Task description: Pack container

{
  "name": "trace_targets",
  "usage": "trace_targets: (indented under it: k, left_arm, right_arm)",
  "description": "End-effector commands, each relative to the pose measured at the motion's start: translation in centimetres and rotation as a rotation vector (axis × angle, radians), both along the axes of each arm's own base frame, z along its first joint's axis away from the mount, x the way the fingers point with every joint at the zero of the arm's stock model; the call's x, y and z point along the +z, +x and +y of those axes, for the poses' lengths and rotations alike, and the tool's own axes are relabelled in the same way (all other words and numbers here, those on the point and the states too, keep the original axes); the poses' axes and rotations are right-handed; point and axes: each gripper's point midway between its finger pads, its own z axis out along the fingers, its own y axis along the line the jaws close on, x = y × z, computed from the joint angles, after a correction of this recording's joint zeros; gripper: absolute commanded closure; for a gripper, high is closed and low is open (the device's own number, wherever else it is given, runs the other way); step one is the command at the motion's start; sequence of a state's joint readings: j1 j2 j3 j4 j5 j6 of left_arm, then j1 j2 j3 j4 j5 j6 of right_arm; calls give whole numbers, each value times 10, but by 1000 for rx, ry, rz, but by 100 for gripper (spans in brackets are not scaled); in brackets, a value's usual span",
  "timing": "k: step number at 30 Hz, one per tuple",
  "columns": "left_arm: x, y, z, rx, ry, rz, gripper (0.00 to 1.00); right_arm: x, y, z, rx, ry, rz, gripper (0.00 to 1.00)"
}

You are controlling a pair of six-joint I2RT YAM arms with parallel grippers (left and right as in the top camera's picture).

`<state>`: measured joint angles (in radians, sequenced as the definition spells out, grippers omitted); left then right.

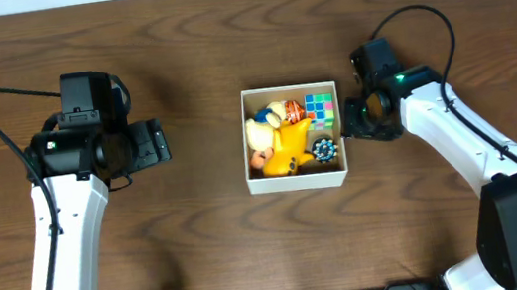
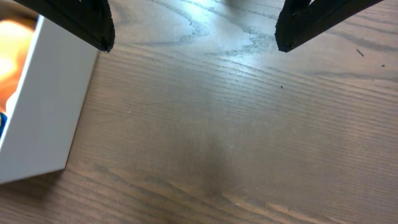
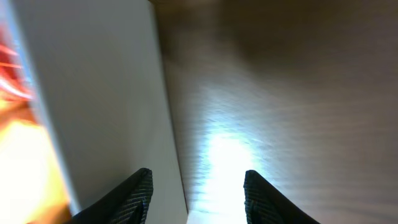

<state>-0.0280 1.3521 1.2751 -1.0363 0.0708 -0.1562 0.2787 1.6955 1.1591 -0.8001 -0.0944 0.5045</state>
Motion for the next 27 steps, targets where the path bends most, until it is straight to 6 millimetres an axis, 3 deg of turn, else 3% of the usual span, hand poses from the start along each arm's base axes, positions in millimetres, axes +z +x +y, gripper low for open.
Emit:
trace_targets:
  k: [1,17,27]
  left_arm:
    - [6,2,3,0,13,-11,15]
    - [5,1,3,0,13,-10,15]
    - [5,1,3,0,13,-8,15]
  right_arm:
    - [-2,-1,18,54,48,0,48]
    - [0,10,17,45,42,-45,45]
    - [2,22,21,150,31,-115,41]
